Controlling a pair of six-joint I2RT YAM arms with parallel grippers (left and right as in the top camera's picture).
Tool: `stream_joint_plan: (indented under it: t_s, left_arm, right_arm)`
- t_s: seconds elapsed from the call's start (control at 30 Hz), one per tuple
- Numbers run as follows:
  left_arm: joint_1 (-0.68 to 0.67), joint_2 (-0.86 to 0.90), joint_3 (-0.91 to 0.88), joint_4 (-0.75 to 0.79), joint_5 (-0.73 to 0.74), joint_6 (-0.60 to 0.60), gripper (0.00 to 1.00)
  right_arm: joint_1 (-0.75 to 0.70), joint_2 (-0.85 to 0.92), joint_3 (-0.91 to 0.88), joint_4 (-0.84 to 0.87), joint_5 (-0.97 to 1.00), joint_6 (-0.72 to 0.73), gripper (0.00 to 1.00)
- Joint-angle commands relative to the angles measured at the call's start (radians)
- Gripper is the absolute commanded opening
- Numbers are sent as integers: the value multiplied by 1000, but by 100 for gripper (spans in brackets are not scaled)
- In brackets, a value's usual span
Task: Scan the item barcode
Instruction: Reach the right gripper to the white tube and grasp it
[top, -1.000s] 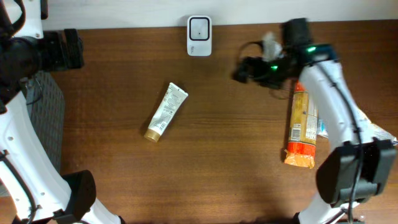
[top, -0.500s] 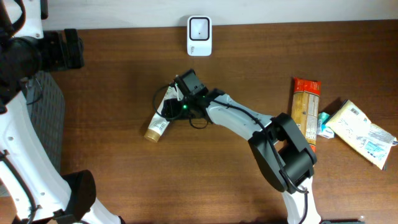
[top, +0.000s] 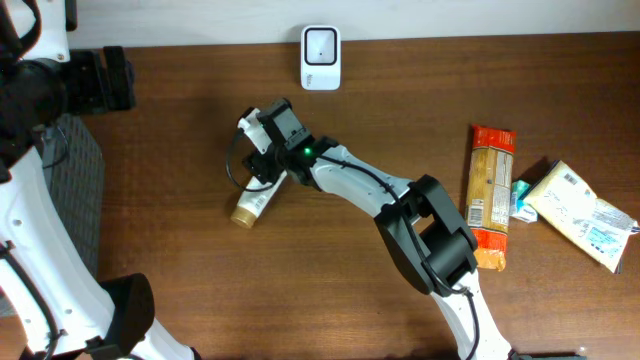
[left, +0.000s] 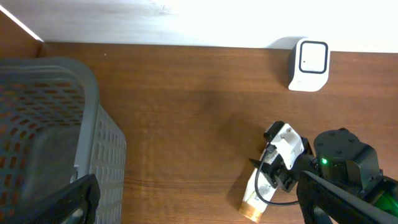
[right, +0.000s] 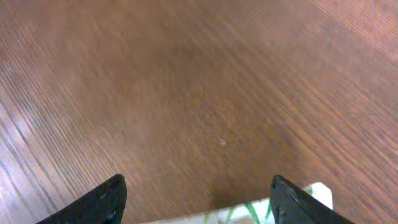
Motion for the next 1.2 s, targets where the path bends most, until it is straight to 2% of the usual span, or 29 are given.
stream_joint_plan:
  t_s: [0.0,0.1,0.17,0.3,0.33,0.4,0.5,0.6,0.7,0.9,1.03,1.17]
  left_arm:
    - [5,-1,3,0,8,12,99]
    - [5,-1,3,0,8,13,99]
    - [5,-1,3,0,8,12,99]
    - [5,-1,3,0,8,13,99]
    - [5,-1,3,0,8,12,99]
    - [5,-1,3,0,8,12,99]
    - [5,-1,3,0,8,12,99]
    - [5,-1,3,0,8,13,99]
    - [5,-1,3,0,8,12,99]
    - [5,-1,3,0,8,12,99]
    - [5,-1,3,0,8,13,99]
    - [5,-1,3,0,8,13,99]
  right_arm:
    - [-29,-10,5,-116,62,-60,70]
    - [-51,-28,28,-341,128,-60,68]
    - [-67,-37,94,-541,96,-59,64]
    - [-85,-39,304,-956,-138,-18,66]
    - [-90,-39,333,-1011,-212,-18,71]
    - [-106,-38,350,-1076,-266,-53,84]
    - [-127,-25,298,-1088,-286,-261,95]
    - [-164,16,250,-1081,-427,-416,96]
    - [-179,93,249,-1080,-498,-434,95]
    - [-172,110,223,-1061,-513,-437,77]
    - [-170,110,126,-957,-517,-433,69]
    - [-172,110,82,-921,-529,-425,43]
